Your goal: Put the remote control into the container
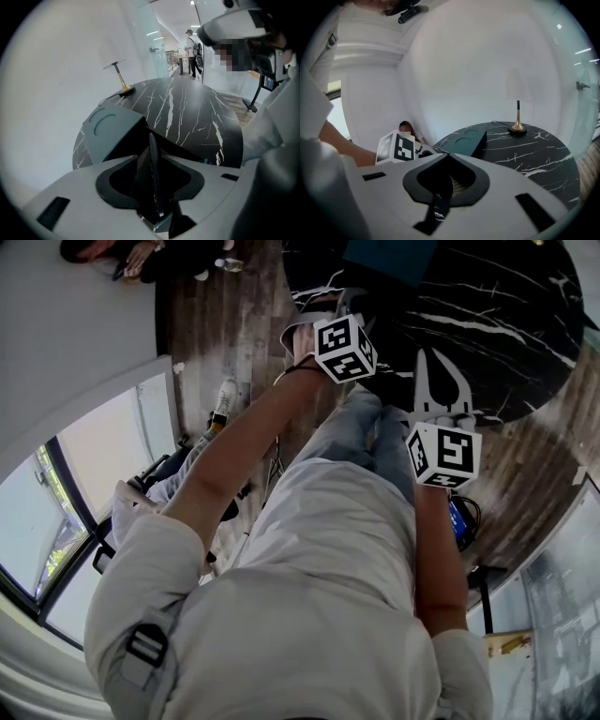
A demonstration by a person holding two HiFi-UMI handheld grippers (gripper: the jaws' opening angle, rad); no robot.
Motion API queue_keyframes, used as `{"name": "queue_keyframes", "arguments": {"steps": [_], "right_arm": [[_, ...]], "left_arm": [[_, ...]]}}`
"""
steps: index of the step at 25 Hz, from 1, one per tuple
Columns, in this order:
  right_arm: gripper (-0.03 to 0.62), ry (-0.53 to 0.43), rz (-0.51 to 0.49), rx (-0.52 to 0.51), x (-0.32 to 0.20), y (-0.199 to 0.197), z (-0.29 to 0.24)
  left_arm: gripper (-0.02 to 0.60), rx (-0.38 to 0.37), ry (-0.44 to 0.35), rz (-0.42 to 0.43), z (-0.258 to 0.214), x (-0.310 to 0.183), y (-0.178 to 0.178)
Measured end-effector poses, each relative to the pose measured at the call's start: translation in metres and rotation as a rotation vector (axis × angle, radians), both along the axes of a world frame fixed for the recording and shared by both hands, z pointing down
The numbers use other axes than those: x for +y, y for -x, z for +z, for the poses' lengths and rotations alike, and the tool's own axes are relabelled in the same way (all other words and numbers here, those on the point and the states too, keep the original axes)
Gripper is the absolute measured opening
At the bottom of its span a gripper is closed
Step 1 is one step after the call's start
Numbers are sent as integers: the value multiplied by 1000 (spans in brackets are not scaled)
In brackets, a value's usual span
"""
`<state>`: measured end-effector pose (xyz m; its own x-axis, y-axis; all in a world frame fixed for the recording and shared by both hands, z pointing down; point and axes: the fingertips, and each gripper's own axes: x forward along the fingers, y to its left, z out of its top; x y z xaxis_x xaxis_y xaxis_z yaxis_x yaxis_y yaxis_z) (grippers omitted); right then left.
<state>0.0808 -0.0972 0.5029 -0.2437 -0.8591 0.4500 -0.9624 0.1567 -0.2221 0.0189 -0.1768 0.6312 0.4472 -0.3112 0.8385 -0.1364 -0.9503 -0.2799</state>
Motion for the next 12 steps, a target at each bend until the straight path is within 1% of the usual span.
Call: {"name": "queue_keyframes", "arguments": {"steps": [2,4,6,9,10,12], "right_arm": [[12,-10,-8,0,1,1,-6],[12,-30,-21,5,-2,1,-15],[12,-50,-36,8,-5,2,-27],[12,-85,-60,7,-5,7,-51],[11,-100,-68,7,-6,8,-60],[12,-131,-79,6,-8,8,-79]], "left_arm": [[141,34,-3,-30,-17,2,4],[141,95,-1,-78,-41,0,8],[141,193,19,-137,-71,2,10],[141,378,64,-211,-121,13,12],[141,432,75,-224,-137,18,12],[141,503,79,-233,-165,26,11]]}}
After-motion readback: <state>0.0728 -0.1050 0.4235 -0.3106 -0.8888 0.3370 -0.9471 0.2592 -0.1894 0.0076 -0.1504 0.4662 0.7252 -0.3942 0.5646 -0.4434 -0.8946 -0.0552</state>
